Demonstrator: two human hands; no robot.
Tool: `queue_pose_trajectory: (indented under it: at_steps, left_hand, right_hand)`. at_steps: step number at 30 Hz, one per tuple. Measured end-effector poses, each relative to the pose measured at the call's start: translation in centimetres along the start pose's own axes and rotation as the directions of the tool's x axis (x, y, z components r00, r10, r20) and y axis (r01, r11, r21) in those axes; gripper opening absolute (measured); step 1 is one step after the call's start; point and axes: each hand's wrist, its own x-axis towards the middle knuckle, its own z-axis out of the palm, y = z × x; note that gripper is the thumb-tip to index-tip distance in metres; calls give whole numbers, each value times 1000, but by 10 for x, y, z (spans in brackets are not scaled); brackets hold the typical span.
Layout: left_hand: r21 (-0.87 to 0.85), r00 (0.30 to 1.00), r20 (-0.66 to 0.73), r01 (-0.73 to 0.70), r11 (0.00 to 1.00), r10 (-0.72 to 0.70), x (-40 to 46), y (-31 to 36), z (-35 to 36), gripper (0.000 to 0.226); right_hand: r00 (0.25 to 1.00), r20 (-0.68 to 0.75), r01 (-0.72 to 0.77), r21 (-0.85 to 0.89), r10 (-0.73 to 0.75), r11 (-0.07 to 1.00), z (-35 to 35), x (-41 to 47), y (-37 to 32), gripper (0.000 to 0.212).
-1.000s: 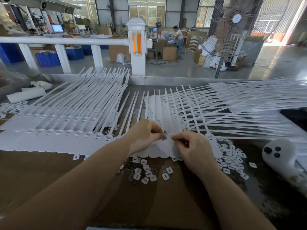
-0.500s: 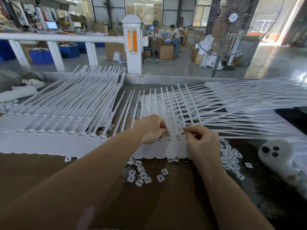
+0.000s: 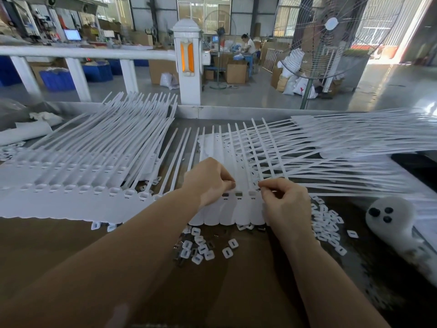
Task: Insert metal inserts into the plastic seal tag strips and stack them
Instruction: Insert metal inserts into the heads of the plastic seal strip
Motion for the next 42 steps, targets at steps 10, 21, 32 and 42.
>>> queue_pose_trajectory:
  at_steps: [10,21,32,42]
  left_hand:
    - [69,950,250,-212,975,189,-35,-19,-19,5]
    - [319,928,285,-329,889,241,-52,-26,-17,14]
    - [564,895,237,-443,696,378,-64,-29,-11,24]
    - [453,910,204,-415,789,361,-67,-36,-11,20]
  right_hand:
    - [1000,9,-5,1,5,1000,-1,-2,-2,14]
    - [999,32,21,-39,-20,999,-1,-2,0,15]
    - [999,37,23,-47,-21,999,0,-2,-1,15]
    - [999,32,14,-34,-13,999,0,-2,-2,15]
